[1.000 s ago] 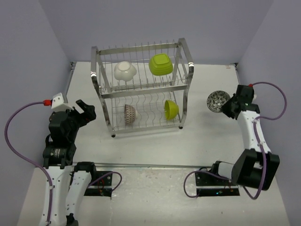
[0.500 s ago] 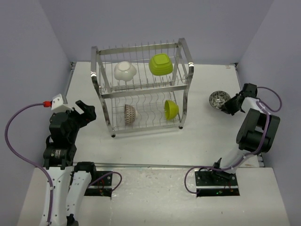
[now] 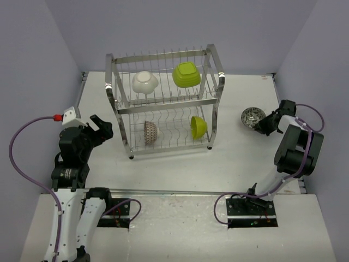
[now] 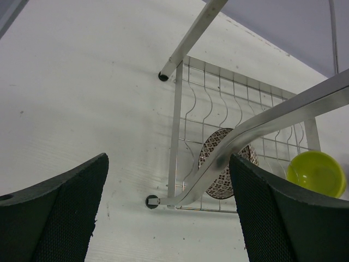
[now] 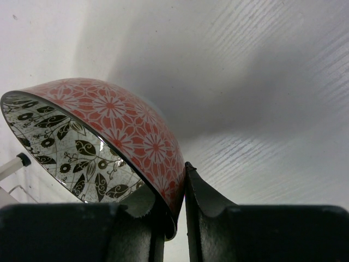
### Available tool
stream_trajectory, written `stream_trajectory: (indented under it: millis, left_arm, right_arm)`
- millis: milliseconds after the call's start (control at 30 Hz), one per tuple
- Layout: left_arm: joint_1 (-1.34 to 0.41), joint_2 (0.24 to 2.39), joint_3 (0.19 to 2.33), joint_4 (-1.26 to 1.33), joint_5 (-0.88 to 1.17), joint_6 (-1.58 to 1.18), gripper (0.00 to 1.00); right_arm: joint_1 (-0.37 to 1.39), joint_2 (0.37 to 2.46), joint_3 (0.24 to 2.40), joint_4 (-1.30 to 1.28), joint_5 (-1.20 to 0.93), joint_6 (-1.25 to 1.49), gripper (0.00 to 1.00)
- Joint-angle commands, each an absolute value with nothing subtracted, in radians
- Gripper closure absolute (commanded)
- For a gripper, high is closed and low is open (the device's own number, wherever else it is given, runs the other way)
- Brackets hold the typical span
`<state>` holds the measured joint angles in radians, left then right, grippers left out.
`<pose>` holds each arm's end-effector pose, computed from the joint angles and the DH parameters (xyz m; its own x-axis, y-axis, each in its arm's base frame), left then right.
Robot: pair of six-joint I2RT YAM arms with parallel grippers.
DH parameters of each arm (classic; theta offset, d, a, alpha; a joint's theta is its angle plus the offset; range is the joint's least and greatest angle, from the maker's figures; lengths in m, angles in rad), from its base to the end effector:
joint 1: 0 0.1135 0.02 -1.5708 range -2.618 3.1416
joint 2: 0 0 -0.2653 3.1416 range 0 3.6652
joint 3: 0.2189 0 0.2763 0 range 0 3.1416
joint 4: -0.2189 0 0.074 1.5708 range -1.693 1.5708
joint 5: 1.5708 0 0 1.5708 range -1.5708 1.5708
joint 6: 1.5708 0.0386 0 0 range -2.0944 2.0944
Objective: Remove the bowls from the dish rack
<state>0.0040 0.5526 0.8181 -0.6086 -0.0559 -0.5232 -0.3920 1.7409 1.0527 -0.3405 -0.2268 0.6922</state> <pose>0.1447 0.0027 0.3436 -0.2631 -0.4999 -0.8251 -0.2171 0.8640 -0.4542 0.3443 -0.1329 0.1544 -0.4403 0.8550 -0.2743 0.7093 0.5185 0.4776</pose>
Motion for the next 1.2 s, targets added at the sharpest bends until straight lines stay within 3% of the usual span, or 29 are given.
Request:
stream_trajectory:
  millis: [0,267,700,1000,1167]
  left_arm:
    - [0.000,0.561,0.825,-0.575,-0.032,-0.526,0.09]
    - [0.000,0.552,0.841,-0.583,-0.025,-0.526,0.09]
    - [0.000,0.546,0.854,-0.600,-0.014,-0.522,0.09]
    - [0.000,0.531,0.847,-0.617,0.041,-0.523,0.10]
    - [0.000,0.531,0.854,-0.630,0.080,-0.520,0.12]
  right_arm:
    - [-0.388,1.717,1.040,-0.291,-0.247,0.704,0.95]
    - [-0.368,1.690,1.014,-0.288,-0.225,0.701,0.89]
    - [-0.341,1.664,1.015,-0.302,-0.196,0.684,0.54]
    - [-0.261,1.458,1.037,-0.377,-0.063,0.637,0.38]
    - [-0.186,1.304,1.031,-0.422,-0.006,0.600,0.33]
